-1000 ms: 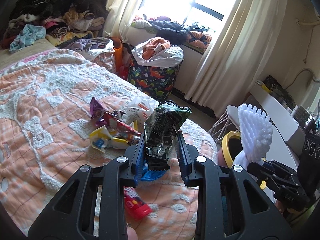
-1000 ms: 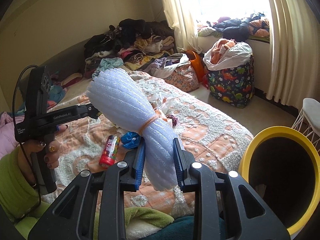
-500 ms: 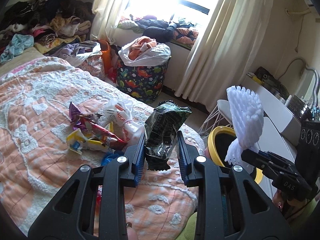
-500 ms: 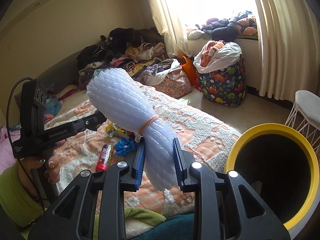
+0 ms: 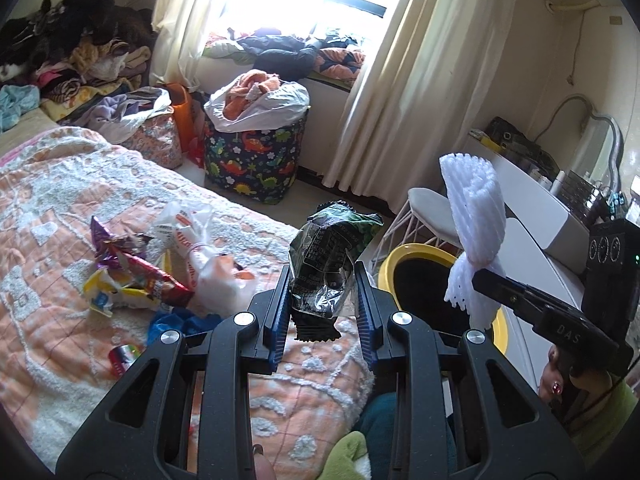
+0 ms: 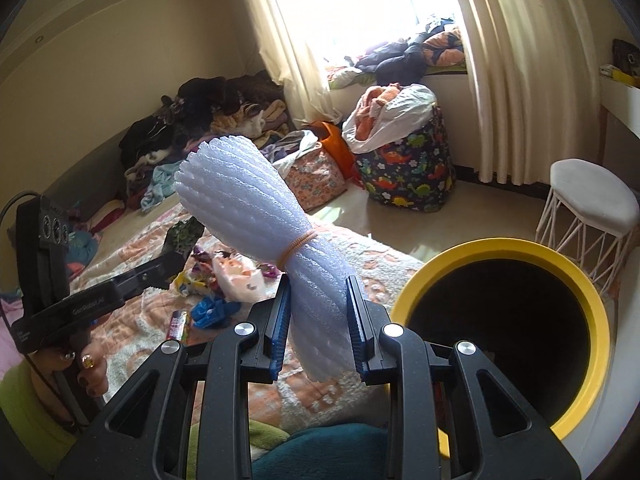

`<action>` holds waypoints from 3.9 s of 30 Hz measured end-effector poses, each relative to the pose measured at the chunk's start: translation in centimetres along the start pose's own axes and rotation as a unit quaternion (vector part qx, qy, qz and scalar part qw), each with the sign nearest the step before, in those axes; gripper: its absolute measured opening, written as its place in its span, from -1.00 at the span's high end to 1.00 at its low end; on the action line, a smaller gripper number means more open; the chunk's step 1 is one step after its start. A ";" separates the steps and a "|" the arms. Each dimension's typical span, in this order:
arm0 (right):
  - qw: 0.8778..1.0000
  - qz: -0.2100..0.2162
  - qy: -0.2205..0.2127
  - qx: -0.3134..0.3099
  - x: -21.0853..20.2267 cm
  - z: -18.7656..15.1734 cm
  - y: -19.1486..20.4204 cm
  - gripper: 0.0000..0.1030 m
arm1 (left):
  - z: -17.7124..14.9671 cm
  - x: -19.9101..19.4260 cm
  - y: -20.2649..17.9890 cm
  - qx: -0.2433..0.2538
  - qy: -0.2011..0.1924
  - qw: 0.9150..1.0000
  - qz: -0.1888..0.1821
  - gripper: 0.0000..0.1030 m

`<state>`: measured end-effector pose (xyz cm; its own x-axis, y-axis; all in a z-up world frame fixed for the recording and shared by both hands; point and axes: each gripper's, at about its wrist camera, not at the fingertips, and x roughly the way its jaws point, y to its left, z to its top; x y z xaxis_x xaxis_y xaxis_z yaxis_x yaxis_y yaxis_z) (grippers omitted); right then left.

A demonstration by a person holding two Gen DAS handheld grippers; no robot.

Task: Collect trash
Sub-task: 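Carry the black wrapper and white foam net over the yellow bin with both grippers, then open the left gripper over the bin while the right gripper releases the foam net, then move both open grippers away from the bin toward the bed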

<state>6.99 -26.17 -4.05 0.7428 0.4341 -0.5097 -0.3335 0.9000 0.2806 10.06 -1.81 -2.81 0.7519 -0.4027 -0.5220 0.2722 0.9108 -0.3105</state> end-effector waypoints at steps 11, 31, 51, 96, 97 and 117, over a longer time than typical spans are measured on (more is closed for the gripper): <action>0.999 -0.027 -0.017 0.040 -1.2 0.1 -3.2 0.51 | -0.2 1.8 -3.6 0.028 0.012 0.999 -0.030 0.57; 0.990 -0.081 -0.023 0.114 -2.0 -0.2 -8.6 0.51 | -1.0 4.0 -8.6 0.068 0.031 0.995 -0.073 0.56; 0.970 -0.139 -0.031 0.196 -3.1 -2.3 -14.5 0.51 | -2.6 8.7 -13.7 0.111 0.070 0.986 -0.106 0.56; 0.955 -0.153 -0.005 0.253 -0.7 -3.8 -16.6 -0.42 | -3.5 13.8 -12.3 0.090 0.100 0.990 -0.036 -0.79; 0.956 -0.151 -0.005 0.251 -0.6 -3.7 -16.4 -0.43 | -3.4 13.5 -12.1 0.090 0.096 0.991 -0.032 -0.79; 0.977 -0.116 -0.014 0.179 0.3 -2.2 -12.2 -0.65 | -1.6 8.2 -7.4 0.056 0.035 0.997 0.031 -0.79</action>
<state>10.03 -36.96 -9.39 0.7913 0.2143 -0.5726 0.0662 0.9010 0.4286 13.20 -12.02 -6.07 0.7262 -0.3467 -0.5936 0.2949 0.9372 -0.1865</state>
